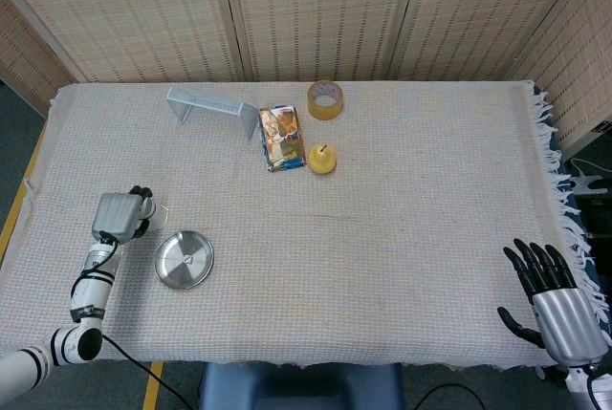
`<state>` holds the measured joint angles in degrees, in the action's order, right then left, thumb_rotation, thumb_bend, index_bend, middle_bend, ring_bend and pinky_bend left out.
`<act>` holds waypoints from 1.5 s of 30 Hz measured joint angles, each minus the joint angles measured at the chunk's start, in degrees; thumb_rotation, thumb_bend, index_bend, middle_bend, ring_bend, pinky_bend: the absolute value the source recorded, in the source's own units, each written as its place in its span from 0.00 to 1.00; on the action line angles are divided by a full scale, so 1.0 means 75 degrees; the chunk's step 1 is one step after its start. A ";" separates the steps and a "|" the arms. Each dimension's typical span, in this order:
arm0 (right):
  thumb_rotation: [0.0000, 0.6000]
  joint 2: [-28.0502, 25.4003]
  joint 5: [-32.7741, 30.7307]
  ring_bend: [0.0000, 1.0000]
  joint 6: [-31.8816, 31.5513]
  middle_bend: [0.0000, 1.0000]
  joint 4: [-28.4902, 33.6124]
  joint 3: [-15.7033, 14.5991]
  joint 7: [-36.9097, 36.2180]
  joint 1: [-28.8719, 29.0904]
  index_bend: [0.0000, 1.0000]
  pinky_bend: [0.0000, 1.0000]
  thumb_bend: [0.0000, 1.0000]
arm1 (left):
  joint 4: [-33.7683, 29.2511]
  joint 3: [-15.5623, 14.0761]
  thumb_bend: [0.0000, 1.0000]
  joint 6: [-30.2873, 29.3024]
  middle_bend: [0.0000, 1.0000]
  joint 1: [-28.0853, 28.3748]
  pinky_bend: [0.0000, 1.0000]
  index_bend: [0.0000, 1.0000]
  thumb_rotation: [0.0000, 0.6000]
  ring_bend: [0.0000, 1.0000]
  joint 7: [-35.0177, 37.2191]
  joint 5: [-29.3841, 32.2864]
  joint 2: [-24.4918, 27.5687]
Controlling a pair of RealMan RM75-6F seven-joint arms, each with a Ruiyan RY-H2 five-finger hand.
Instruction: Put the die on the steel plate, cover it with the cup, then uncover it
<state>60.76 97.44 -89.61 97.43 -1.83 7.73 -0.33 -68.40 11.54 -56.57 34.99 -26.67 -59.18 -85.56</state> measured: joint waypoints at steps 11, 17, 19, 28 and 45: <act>0.87 0.0021 -0.0064 0.00 0.0127 0.00 -0.0003 0.0012 0.0024 0.0055 0.00 0.00 0.17 | -0.0464 0.0066 0.35 -0.0183 0.54 -0.0152 1.00 0.42 1.00 0.80 0.1195 -0.0352 0.0226; 0.88 0.0027 -0.0018 0.00 0.0174 0.00 0.0011 -0.0025 0.0033 0.0078 0.00 0.00 0.17 | -0.1509 -0.0008 0.36 -0.0787 0.57 -0.0484 1.00 0.45 1.00 0.81 0.2033 -0.1182 0.0813; 0.88 0.0018 0.0029 0.00 0.0129 0.00 0.0016 -0.0041 0.0026 0.0064 0.00 0.00 0.17 | -0.1859 -0.0075 0.36 -0.1096 0.59 -0.0611 1.00 0.46 1.00 0.81 0.2215 -0.1538 0.0979; 0.88 -0.0014 0.0189 0.00 0.0025 0.00 0.0015 -0.0114 -0.0036 0.0019 0.00 0.00 0.17 | -0.3117 -0.0822 0.36 -0.1406 0.61 -0.1023 1.00 0.47 1.00 0.82 0.2652 -0.2519 0.1475; 0.88 -0.0059 0.0218 0.00 -0.0039 0.00 0.0002 -0.0115 -0.0134 0.0000 0.00 0.00 0.17 | -0.2305 -0.1197 0.37 -0.1376 0.65 -0.1098 1.00 0.51 1.00 0.82 0.1129 -0.2624 0.0608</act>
<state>60.32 99.07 -89.90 97.45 -2.69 6.72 -0.34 -85.68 2.56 -66.88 26.75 -18.20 -78.86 -81.00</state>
